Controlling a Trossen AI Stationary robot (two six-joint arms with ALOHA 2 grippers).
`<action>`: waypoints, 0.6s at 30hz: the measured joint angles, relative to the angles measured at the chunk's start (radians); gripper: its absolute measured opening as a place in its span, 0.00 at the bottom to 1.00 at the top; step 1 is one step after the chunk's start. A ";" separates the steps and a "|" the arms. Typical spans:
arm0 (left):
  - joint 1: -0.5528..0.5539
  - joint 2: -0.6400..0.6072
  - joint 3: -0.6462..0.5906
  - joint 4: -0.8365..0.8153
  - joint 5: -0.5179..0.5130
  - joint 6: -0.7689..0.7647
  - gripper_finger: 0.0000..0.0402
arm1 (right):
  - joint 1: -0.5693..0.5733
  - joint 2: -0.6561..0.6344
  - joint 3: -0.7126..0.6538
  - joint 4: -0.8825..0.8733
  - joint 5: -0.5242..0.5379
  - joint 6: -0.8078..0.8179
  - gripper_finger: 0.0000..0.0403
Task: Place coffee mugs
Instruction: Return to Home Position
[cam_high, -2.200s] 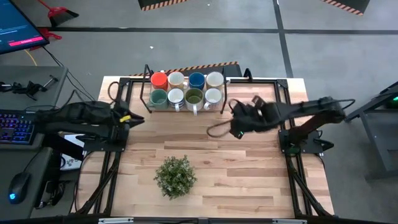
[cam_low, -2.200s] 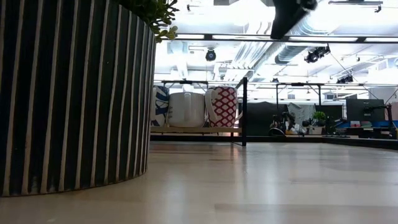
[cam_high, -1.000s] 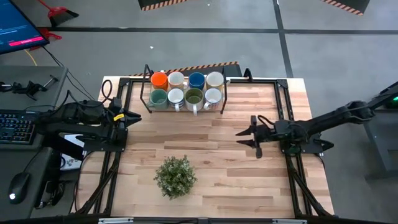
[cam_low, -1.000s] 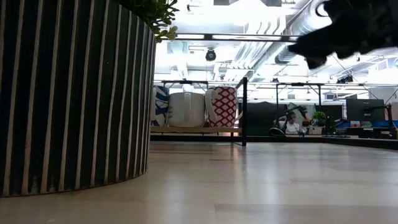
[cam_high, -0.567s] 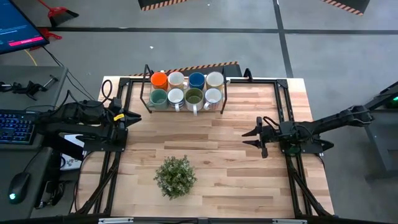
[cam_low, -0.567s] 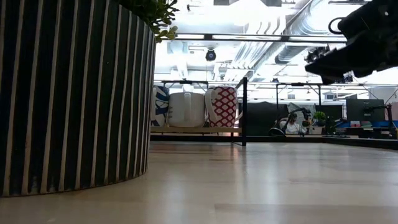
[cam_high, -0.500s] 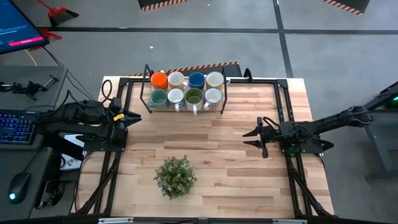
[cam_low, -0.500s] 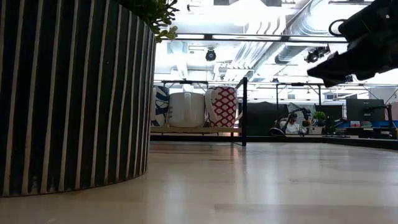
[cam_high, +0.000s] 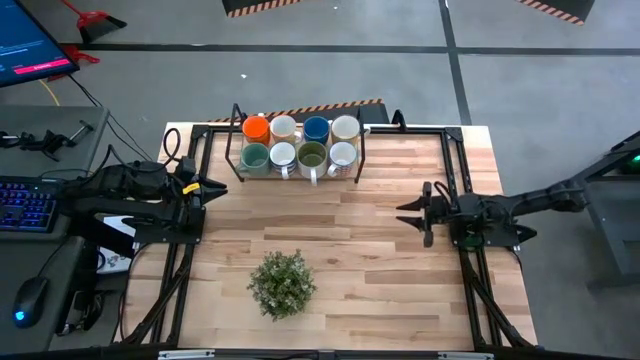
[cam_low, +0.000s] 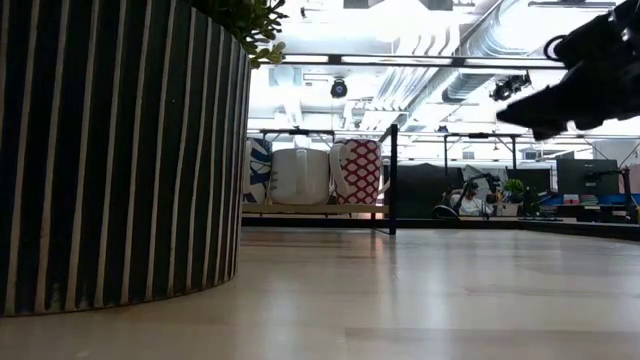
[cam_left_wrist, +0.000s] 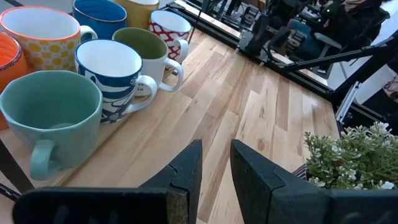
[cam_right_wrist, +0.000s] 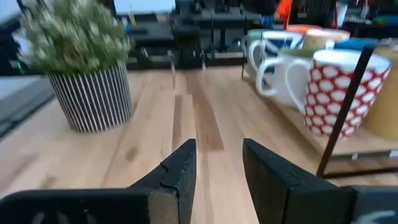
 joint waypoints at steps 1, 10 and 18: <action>0.000 0.000 0.000 0.000 0.000 0.000 0.18 | -0.005 -0.019 0.000 0.000 -0.007 0.000 0.28; 0.000 0.000 0.000 0.000 0.000 -0.001 0.18 | -0.055 -0.146 -0.001 -0.032 -0.225 0.008 0.28; 0.000 0.000 0.000 0.000 0.000 0.000 0.18 | -0.108 -0.146 -0.001 -0.030 -0.309 -0.051 0.28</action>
